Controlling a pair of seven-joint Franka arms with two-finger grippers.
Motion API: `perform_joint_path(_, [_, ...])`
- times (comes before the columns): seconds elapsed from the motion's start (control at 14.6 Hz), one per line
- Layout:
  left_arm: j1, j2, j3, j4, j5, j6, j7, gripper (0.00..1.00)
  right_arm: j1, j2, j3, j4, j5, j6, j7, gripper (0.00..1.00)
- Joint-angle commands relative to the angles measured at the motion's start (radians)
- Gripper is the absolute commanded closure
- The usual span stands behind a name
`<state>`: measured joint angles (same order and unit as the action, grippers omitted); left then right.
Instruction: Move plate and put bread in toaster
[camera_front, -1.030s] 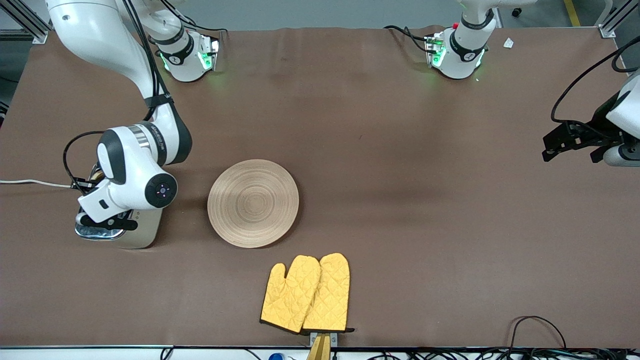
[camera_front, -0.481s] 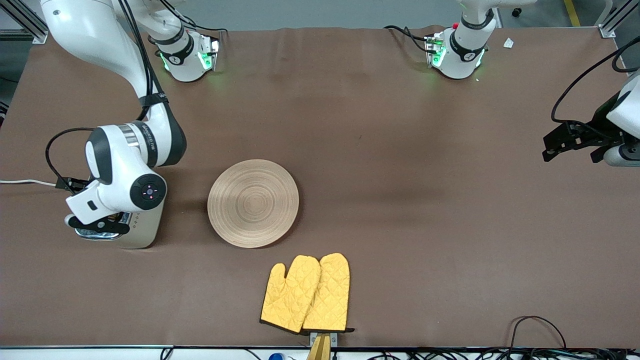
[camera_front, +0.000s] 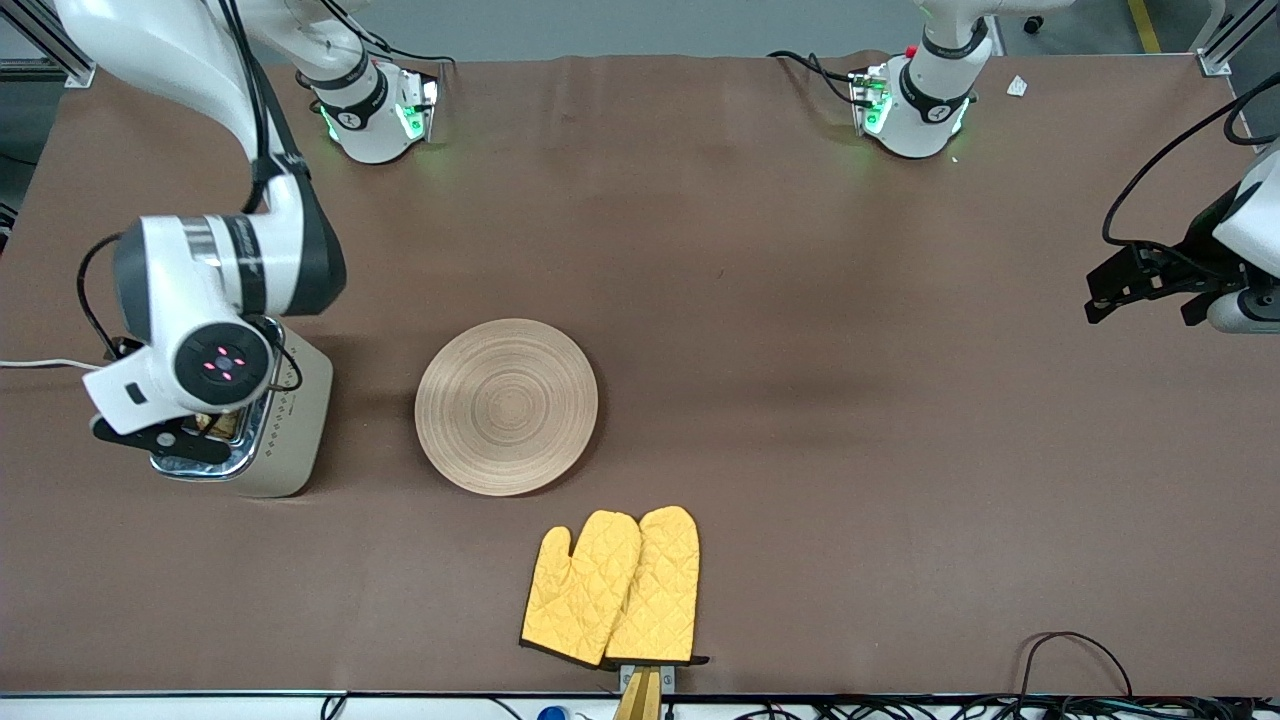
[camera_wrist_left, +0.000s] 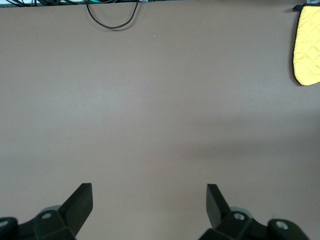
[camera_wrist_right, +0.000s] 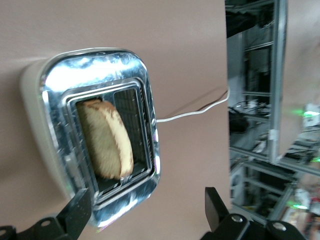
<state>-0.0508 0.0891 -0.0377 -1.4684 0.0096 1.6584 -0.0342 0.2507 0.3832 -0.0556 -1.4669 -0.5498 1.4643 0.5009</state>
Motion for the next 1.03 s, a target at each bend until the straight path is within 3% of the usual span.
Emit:
perform_joint_path(0.0, [0.003,-0.014,-0.002,-0.013,-0.008,0.011,0.005,0.00,-0.011,-0.124,0.010,-0.024,0.134,-0.012,0.001,0.00])
perform_joint_path(0.41, [0.005,-0.014,-0.002,-0.013,-0.006,0.012,0.005,0.00,-0.062,-0.312,0.010,-0.043,0.372,-0.021,-0.040,0.00])
perform_joint_path(0.55, [0.003,-0.014,-0.002,-0.013,-0.006,0.014,0.005,0.00,-0.079,-0.366,0.010,-0.072,0.399,-0.007,-0.123,0.00])
perform_joint_path(0.76, [0.003,-0.012,-0.002,-0.013,-0.003,0.017,0.005,0.00,-0.158,-0.372,0.008,-0.072,0.459,0.004,-0.315,0.00])
perform_joint_path(0.96, [0.003,-0.012,-0.002,-0.013,-0.005,0.017,0.005,0.00,-0.228,-0.372,0.008,-0.072,0.465,0.019,-0.501,0.00])
